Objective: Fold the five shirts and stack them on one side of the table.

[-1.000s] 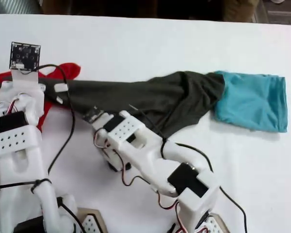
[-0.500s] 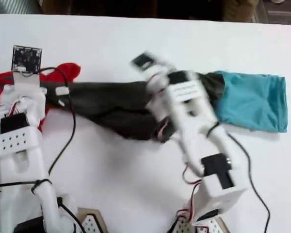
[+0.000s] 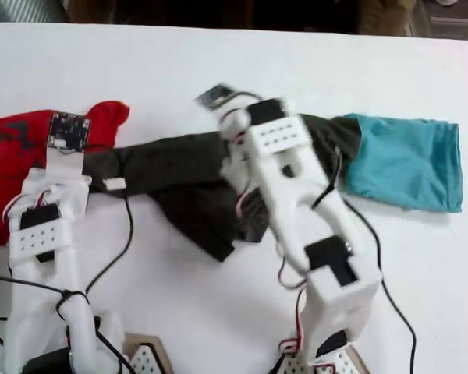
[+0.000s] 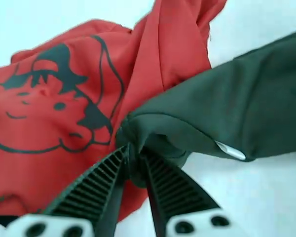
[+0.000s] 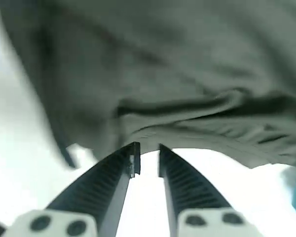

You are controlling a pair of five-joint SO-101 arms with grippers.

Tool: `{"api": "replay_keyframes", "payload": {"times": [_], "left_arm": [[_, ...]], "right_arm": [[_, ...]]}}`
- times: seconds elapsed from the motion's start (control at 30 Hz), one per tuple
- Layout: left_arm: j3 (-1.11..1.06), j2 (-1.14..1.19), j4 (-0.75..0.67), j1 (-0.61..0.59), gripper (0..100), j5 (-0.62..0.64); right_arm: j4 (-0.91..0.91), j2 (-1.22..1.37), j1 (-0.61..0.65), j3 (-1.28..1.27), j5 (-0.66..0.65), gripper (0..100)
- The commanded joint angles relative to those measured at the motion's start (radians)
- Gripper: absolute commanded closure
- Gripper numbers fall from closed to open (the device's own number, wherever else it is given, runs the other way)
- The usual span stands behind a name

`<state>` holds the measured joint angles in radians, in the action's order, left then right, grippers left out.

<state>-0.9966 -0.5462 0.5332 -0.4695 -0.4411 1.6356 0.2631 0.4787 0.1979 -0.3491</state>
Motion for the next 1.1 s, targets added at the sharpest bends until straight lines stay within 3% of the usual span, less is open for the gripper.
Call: {"api": "replay_keyframes", "payload": {"times": [0.0,0.47,0.77,0.83,0.93,1.07], "left_arm": [[0.004,-0.006,-0.041,0.002,97,-0.003],[0.004,-0.006,-0.048,0.002,97,0.000],[0.004,-0.012,-0.048,0.002,97,0.000],[0.004,-0.014,-0.046,0.002,97,0.000],[0.004,-0.014,-0.046,0.002,97,0.000],[0.004,-0.014,-0.048,0.002,97,0.000]], "right_arm": [[0.041,-0.131,0.077,-0.023,0.017,88.9],[-0.137,-0.387,0.254,-0.626,0.026,89.6],[-0.318,-0.423,0.291,-0.775,0.032,89.6],[-0.340,-0.423,0.289,-0.778,0.101,89.4],[-0.360,-0.423,0.278,-0.779,0.190,82.8],[-0.374,-0.423,0.268,-0.783,0.189,79.7]]}}
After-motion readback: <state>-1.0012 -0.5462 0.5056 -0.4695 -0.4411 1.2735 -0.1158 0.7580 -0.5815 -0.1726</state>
